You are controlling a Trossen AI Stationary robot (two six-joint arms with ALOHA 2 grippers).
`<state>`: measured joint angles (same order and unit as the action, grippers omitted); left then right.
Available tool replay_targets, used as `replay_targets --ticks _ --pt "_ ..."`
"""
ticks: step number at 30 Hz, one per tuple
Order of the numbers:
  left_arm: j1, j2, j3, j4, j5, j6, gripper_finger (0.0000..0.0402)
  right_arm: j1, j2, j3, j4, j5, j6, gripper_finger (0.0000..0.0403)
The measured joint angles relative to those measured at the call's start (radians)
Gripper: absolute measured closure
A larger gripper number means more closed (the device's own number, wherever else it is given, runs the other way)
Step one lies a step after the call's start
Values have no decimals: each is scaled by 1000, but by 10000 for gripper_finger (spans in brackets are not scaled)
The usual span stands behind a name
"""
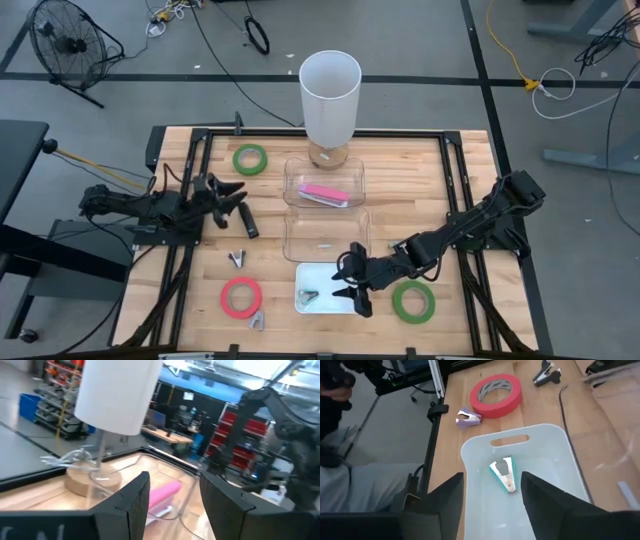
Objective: Pick and place Stapler, Stapler remover, tape
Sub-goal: Put the top green tape into the bottom transparent bin
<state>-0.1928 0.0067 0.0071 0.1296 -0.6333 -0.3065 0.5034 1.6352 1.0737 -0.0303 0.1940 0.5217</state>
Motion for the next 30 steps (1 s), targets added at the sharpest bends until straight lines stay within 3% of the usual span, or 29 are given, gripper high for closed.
replay_targets --ticks 2,7,12,15,20,30 --pt "0 0 5 -20 -61 -26 225 -1 0 0 0 0 -26 207" --pt "23 52 138 -308 -270 -47 225 -1 0 0 -1 0 -100 207" --pt "132 198 313 -574 -248 -129 225 -1 0 0 -2 0 -141 207" --pt "224 322 387 -654 -185 -118 225 -1 0 0 -2 0 -142 207" --pt "424 552 461 -639 -26 27 225 -1 0 0 9 0 -147 207" --pt "814 957 561 -588 481 354 225 7 0 0 41 -3 -139 207"
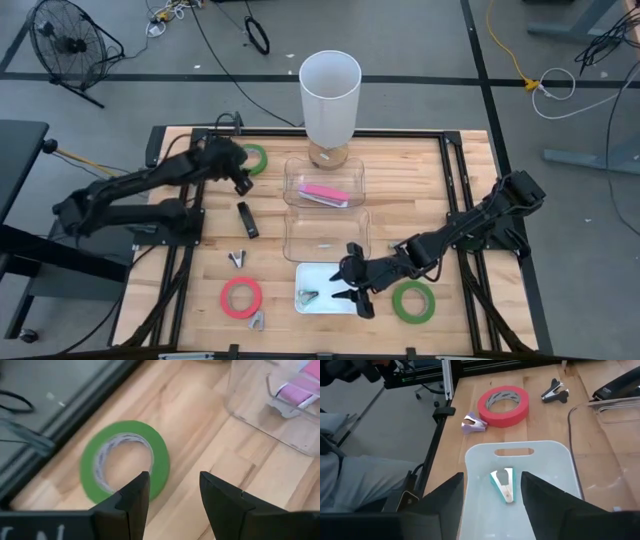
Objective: Pick and place Stapler, Stapler remover, tape
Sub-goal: Put the top green tape into the bottom transparent bin
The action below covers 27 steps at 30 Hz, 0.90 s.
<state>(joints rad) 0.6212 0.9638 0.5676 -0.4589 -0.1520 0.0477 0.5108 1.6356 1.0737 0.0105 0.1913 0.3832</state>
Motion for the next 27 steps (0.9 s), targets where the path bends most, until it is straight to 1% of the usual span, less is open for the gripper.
replay_targets --ticks 3,6,10,16,21,24,27 --pt "66 97 32 2 75 71 225 8 0 0 1 0 0 207" --pt "110 197 60 -4 109 78 225 10 0 0 2 0 0 207" --pt "130 312 112 -8 74 103 225 10 0 0 6 0 -3 207" --pt "141 447 195 -10 63 153 225 10 0 0 5 1 -3 207" --pt "142 556 247 -61 42 181 225 10 0 0 5 0 -3 207" --pt "142 606 272 -78 18 183 225 10 1 0 5 1 -4 207" --pt "142 634 287 -85 17 187 225 10 1 0 4 1 -4 207"
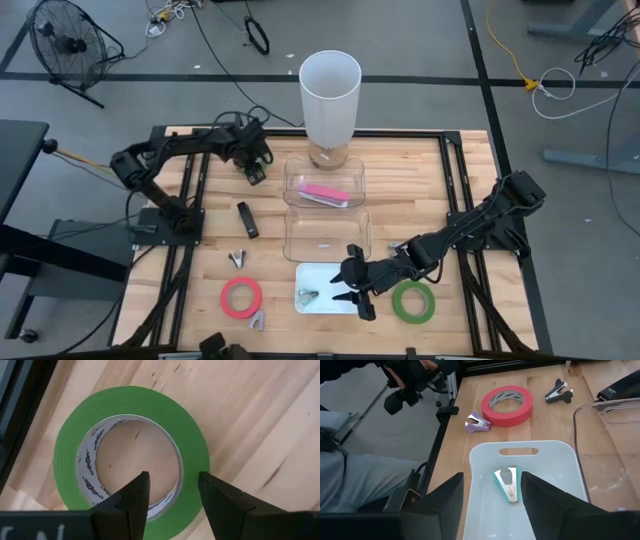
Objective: Pick and place Stapler, Stapler remover, tape
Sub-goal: Put the top green tape into the bottom transparent bin
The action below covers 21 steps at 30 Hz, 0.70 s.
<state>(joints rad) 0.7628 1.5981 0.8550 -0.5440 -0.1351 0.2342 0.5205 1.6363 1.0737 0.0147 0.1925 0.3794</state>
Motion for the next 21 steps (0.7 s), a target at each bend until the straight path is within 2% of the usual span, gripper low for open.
replay_targets --ticks 6,15,21 --pt "0 14 37 -27 0 5 216 0 0 0 -1 1 -1 207" --pt "-1 16 70 -83 26 -27 154 0 0 0 -2 2 -4 207" --pt "-4 38 55 -72 72 -84 150 0 0 0 -2 2 -4 207"
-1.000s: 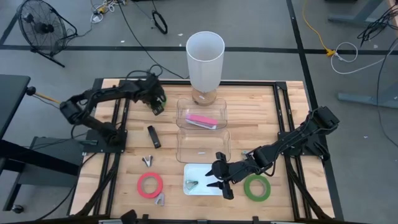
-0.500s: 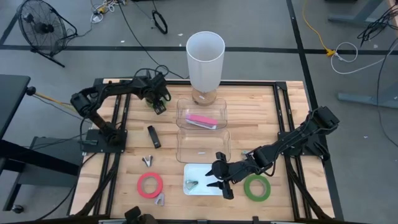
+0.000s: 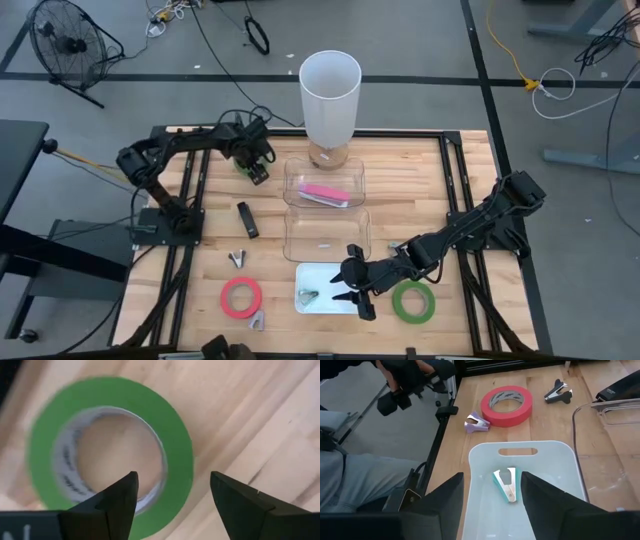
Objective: Pick and place Stapler, Stapler remover, tape
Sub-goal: Put the top green tape into the bottom transparent bin
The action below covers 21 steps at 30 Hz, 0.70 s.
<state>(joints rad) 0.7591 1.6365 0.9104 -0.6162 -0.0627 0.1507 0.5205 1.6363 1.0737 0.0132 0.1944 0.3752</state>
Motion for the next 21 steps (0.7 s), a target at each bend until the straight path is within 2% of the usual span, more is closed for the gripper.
replay_targets --ticks 5,7,9,12,17,21 --pt "-1 69 -17 26 -19 -4 161 0 0 0 0 0 0 207" --pt "-2 87 -16 25 -26 -8 178 0 0 0 1 0 0 207" --pt "-1 91 -16 24 -3 -8 216 0 0 0 1 -1 0 207" --pt "-3 81 -6 12 23 -11 312 0 0 0 0 -1 0 207" --pt "-20 54 13 -22 1 -45 319 0 0 0 1 0 0 207" --pt "-60 17 48 -136 9 -59 319 0 0 0 1 0 0 207"
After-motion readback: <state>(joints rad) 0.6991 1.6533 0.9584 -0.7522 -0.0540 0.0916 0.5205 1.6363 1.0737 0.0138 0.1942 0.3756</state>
